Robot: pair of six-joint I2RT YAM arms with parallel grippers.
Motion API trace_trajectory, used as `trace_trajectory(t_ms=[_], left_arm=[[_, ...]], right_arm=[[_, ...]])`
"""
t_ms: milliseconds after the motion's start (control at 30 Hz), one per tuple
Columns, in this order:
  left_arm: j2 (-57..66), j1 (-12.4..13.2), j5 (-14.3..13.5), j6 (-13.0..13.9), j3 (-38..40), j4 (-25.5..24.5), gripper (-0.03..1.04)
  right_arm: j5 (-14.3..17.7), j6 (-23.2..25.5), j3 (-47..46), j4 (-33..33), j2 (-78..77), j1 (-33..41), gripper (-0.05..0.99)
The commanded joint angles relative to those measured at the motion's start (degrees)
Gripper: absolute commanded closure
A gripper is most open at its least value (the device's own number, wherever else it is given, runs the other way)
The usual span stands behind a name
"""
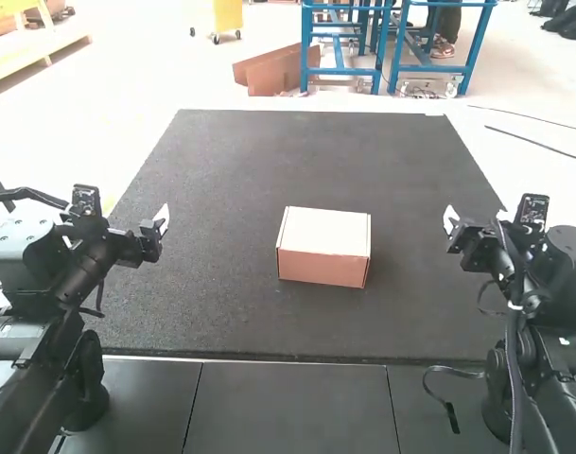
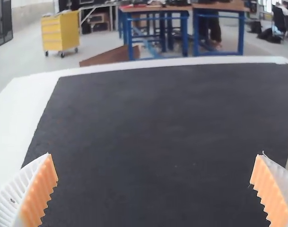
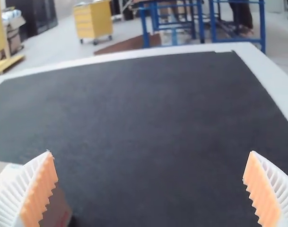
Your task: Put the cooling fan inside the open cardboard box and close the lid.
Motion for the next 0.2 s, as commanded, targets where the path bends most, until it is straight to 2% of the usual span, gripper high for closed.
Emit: trace_trajectory(t_ms=[0,167], left_arm=[[-0.67,1.04,0.91,2.13,-0.34,0.27,0.04],[-0.58,2.19,0.91,3.01,-0.34,0.27,0.04]], right_arm=[[2.83,-2.15,-0.25,-0.53,-0.34,0.49,0.03],[2.83,-2.77,-0.25,-1.15,-0.34,0.49,0.03]])
